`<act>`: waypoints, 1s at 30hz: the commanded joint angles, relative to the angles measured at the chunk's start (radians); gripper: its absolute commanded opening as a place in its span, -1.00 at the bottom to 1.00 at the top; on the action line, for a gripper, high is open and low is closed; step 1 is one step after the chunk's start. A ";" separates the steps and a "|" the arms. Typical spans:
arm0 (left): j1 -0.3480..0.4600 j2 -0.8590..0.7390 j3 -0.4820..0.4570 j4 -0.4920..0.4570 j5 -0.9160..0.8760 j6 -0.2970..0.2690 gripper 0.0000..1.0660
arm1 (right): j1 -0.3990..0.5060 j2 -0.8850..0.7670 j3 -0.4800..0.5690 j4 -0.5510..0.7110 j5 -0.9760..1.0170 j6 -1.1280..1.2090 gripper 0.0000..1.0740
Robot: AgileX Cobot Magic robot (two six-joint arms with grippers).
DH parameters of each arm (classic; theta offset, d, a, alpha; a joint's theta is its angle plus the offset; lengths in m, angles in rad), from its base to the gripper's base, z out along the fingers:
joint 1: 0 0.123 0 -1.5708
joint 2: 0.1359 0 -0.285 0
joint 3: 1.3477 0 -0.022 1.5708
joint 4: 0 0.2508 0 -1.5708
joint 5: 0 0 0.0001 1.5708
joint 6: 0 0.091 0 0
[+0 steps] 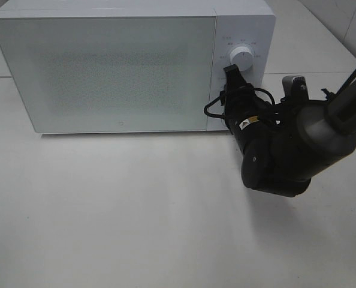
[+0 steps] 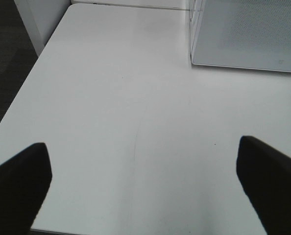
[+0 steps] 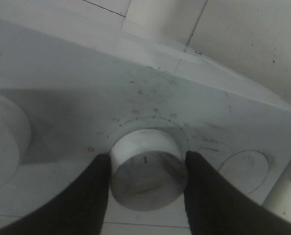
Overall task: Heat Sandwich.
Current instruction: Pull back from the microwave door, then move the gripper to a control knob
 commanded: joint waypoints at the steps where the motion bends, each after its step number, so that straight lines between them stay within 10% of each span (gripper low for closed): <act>1: 0.005 -0.016 0.002 -0.005 -0.014 0.000 0.83 | -0.006 -0.011 -0.019 -0.036 -0.027 0.162 -0.83; 11: 0.005 -0.016 0.002 -0.005 -0.014 0.000 0.83 | -0.006 -0.011 -0.019 -0.033 -0.031 0.510 -0.82; 30: 0.005 -0.016 0.002 -0.005 -0.014 0.000 0.83 | -0.006 -0.011 -0.019 -0.067 -0.031 0.485 -0.77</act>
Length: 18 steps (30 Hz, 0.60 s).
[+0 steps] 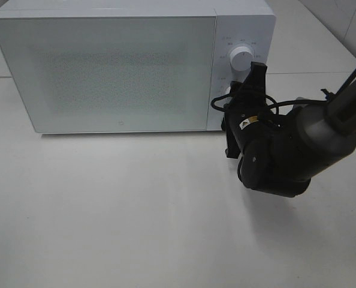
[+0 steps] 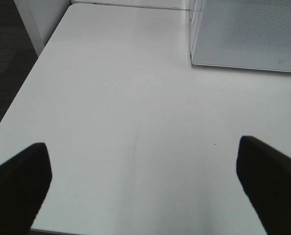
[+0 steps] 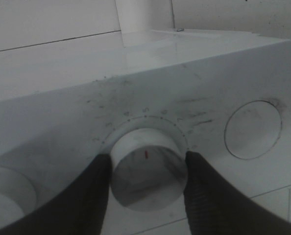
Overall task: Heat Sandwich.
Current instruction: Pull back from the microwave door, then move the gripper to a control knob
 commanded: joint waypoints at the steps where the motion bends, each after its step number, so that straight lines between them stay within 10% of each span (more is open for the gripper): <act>1: 0.005 -0.016 0.002 -0.005 -0.014 0.000 0.83 | -0.007 -0.011 -0.019 -0.072 -0.021 -0.014 -0.77; 11: 0.005 -0.016 0.002 -0.005 -0.014 0.000 0.83 | -0.007 -0.011 -0.019 -0.081 -0.021 -0.014 -0.71; 18: 0.005 -0.016 0.002 -0.005 -0.014 0.000 0.83 | -0.007 -0.011 -0.018 -0.083 -0.020 -0.019 0.15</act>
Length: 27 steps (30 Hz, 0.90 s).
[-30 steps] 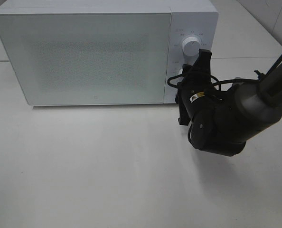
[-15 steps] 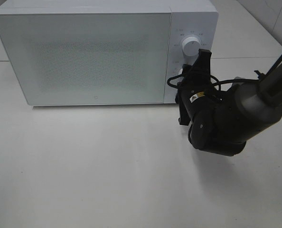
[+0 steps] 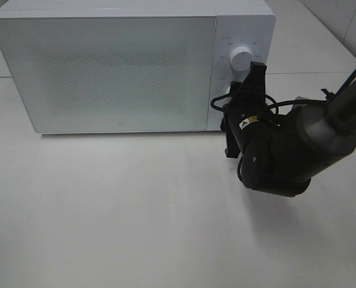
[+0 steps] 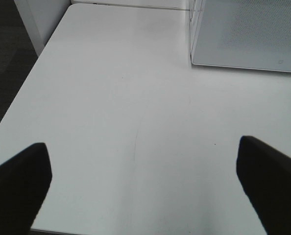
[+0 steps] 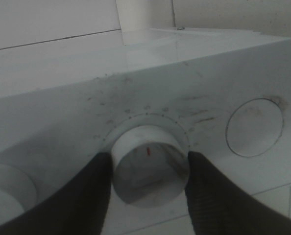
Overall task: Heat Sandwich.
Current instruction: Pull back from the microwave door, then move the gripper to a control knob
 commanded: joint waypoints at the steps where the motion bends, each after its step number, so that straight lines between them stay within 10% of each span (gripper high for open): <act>1: 0.005 -0.016 0.002 -0.005 -0.014 0.000 0.83 | -0.007 -0.011 -0.018 -0.073 -0.019 -0.023 0.25; 6: 0.005 -0.016 0.002 -0.005 -0.014 0.000 0.83 | -0.007 -0.011 -0.018 -0.087 -0.018 -0.036 0.63; 27: 0.005 -0.016 0.002 -0.005 -0.014 0.000 0.83 | -0.004 -0.108 0.076 -0.202 0.086 -0.075 0.42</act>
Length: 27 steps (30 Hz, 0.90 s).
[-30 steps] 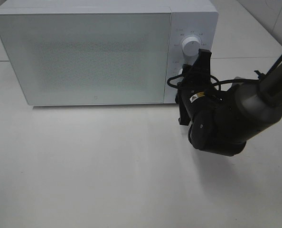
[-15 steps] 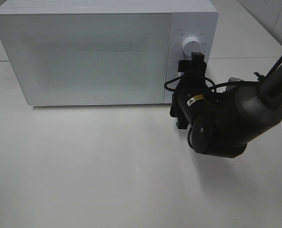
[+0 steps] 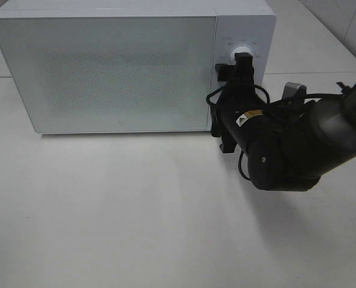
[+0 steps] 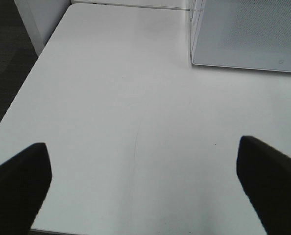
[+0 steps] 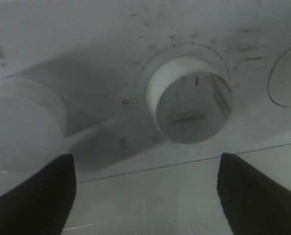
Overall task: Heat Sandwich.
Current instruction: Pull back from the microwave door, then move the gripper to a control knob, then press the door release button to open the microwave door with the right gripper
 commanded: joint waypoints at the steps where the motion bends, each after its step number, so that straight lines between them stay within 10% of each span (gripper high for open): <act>1: 0.005 -0.016 0.002 -0.005 -0.014 0.000 0.83 | -0.005 -0.047 0.042 -0.029 0.063 -0.053 0.42; 13: 0.005 -0.016 0.002 -0.005 -0.014 0.000 0.83 | -0.009 -0.242 0.112 -0.259 0.588 -0.531 0.42; 27: 0.005 -0.016 0.002 -0.005 -0.014 0.000 0.83 | -0.009 -0.447 0.112 -0.242 1.109 -1.273 0.42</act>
